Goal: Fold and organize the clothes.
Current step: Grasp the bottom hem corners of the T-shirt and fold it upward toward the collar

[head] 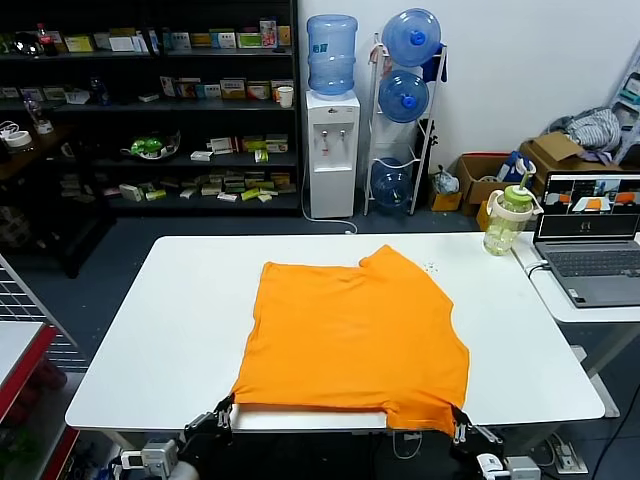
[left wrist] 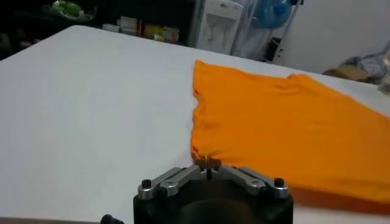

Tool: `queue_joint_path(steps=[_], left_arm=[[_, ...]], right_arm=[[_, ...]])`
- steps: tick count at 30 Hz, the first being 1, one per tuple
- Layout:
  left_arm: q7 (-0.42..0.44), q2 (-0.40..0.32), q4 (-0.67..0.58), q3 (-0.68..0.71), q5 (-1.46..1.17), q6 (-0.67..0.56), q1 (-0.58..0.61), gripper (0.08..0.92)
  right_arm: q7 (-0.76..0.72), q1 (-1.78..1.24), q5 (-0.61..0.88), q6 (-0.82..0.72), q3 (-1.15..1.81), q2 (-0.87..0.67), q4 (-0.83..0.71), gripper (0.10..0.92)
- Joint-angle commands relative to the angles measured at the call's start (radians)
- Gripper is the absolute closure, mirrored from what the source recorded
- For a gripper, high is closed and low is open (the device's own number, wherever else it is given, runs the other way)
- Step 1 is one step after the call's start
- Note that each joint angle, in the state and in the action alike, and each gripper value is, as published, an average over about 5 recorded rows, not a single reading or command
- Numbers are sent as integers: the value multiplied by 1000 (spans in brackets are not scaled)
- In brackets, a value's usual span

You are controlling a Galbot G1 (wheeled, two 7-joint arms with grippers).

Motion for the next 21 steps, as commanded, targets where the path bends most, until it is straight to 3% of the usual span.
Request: queue_joint_path(steps=[1, 11, 21], left_arm=[[-4, 39, -146, -40, -67, -16, 87, 909], [81, -11, 32, 13, 3, -123, -200, 909], [73, -17, 220, 120, 24, -125, -411, 909]], right_arm=[[15, -38, 15, 44, 3, -19, 65, 901], [66, 345, 79, 75, -52, -27, -107, 901], [108, 616, 150, 26, -148, -48, -307, 901]])
